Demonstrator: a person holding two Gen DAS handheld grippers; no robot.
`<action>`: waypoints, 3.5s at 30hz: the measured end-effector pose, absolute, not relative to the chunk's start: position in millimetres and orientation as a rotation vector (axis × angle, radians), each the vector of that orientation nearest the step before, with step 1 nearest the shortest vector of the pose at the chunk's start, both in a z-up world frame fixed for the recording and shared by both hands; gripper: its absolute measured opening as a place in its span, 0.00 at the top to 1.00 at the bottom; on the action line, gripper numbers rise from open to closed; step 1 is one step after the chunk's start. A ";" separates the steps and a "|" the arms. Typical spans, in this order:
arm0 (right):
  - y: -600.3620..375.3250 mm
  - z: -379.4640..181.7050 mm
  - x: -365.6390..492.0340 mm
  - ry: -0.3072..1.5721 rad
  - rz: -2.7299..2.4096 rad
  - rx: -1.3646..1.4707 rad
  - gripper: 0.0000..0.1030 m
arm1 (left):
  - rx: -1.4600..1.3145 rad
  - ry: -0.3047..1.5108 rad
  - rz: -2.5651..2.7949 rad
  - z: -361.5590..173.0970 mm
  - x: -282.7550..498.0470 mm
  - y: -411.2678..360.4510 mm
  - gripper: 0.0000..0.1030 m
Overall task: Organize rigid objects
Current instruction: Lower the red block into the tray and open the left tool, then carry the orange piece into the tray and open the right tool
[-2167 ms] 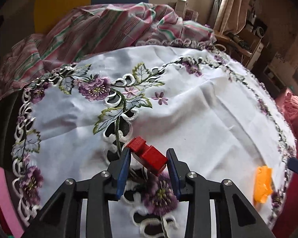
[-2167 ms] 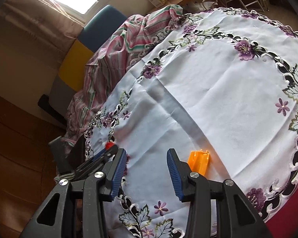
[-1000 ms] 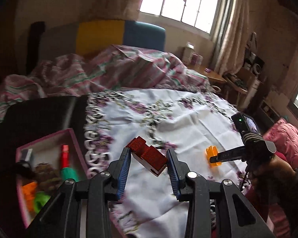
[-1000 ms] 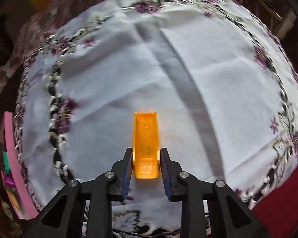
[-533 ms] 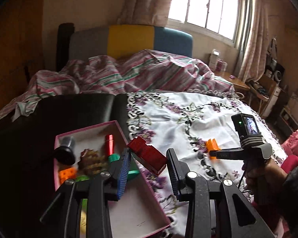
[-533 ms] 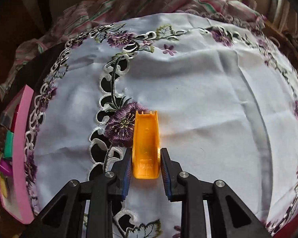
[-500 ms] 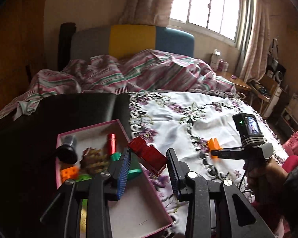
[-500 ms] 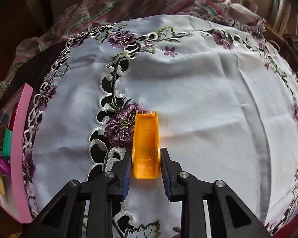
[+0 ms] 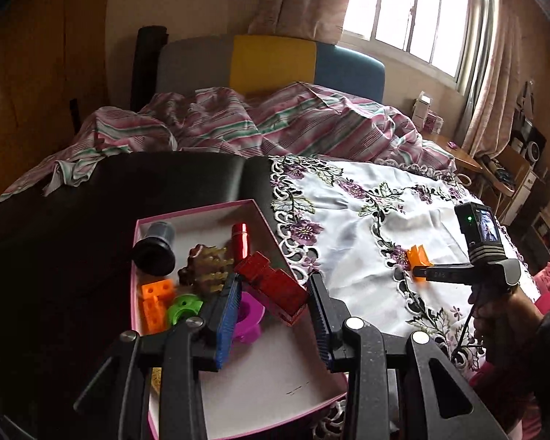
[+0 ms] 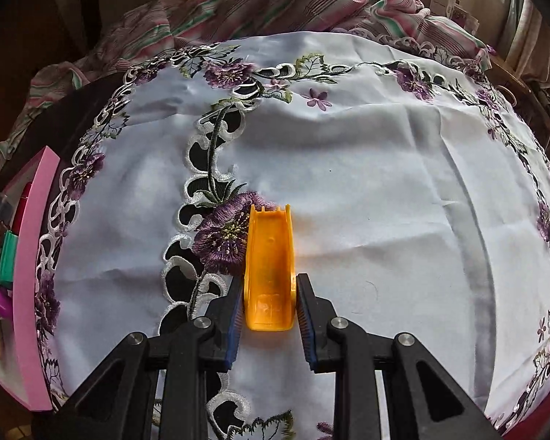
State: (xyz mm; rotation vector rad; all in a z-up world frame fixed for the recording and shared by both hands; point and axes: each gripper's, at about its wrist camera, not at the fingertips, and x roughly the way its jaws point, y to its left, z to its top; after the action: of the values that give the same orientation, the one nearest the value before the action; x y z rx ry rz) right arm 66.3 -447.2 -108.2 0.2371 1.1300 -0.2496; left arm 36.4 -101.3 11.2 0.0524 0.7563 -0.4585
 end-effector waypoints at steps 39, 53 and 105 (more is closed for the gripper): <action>-448.3 -106.6 67.3 1.130 -0.272 0.220 0.75 | -0.022 0.971 -0.440 -66.1 45.1 -52.0 0.52; -402.4 -73.3 62.3 1.038 -0.137 0.170 0.75 | 0.052 0.809 -0.211 -30.3 36.7 -32.2 0.36; -164.2 -81.1 44.4 1.042 0.277 0.059 0.59 | -0.018 0.791 -0.028 -32.2 37.4 12.2 0.18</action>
State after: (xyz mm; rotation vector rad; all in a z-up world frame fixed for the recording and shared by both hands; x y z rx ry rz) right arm 44.4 -164.2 -81.1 0.0593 1.0423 0.2771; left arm 37.4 12.2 -32.2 -0.0181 0.7910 -0.0280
